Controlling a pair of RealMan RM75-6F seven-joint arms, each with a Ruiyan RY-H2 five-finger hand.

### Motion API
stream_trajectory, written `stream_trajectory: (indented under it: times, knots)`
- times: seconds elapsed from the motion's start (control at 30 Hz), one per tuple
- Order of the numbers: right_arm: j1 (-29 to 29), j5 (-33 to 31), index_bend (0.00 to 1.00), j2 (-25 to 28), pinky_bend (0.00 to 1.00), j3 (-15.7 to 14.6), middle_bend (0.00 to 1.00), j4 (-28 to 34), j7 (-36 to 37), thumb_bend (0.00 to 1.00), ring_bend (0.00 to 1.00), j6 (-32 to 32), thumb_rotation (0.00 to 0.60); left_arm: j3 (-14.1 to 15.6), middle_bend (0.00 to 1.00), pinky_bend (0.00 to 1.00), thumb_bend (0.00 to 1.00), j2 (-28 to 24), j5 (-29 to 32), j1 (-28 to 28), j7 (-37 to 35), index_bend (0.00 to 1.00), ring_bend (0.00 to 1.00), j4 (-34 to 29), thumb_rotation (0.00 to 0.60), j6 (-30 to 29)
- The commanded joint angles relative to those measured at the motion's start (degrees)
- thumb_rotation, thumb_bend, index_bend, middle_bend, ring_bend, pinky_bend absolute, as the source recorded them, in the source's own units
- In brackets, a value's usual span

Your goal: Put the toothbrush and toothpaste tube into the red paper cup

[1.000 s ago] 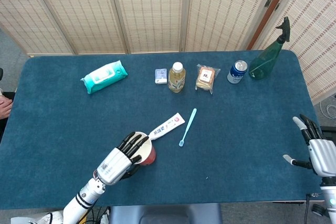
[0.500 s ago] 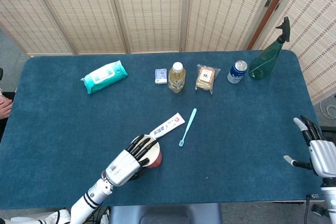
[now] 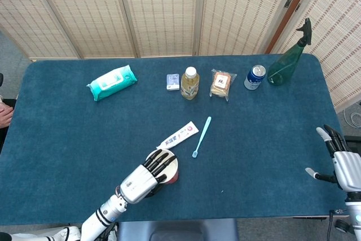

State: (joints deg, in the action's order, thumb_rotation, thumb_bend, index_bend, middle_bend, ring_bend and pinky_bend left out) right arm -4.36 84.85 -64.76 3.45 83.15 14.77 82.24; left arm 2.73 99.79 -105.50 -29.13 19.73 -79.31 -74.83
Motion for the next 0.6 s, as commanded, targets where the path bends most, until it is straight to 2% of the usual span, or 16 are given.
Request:
stream_trajectory:
  times: [0.03,0.17,0.47,0.6]
  knots:
    - [0.02,0.03,0.0,-0.06,0.33,-0.03,0.0,-0.06,0.05,0.0,0.0,-0.01,0.6,0.19,0.0,0.0,0.53,-0.37,0.5,0.09,0.75,0.4,0.0,-0.93,0.6,0.63]
    - [0.02,0.03,0.0,-0.14,0.33,-0.07,0.0,-0.14,0.14,0.0,0.0,-0.12,0.6,0.26,0.0,0.0,0.53,-0.61,0.85,0.14,1.59,0.25,0.0,-1.76,0.6,1.01]
    - [0.05,-0.03,0.0,-0.16,0.33,-0.04,0.0,-0.25,0.36,0.0,0.0,-0.2,0.6,0.81,0.0,0.0,0.53,-1.02,0.66,0.34,2.1,0.07,0.0,-3.12,0.6,0.9]
    - [0.07,0.04,0.0,-0.1,0.33,-0.01,0.0,-0.21,0.46,0.0,0.0,-0.08,0.6,1.06,0.0,0.0,0.53,-2.45,1.0,0.75,3.09,0.04,0.0,-5.18,0.6,0.93]
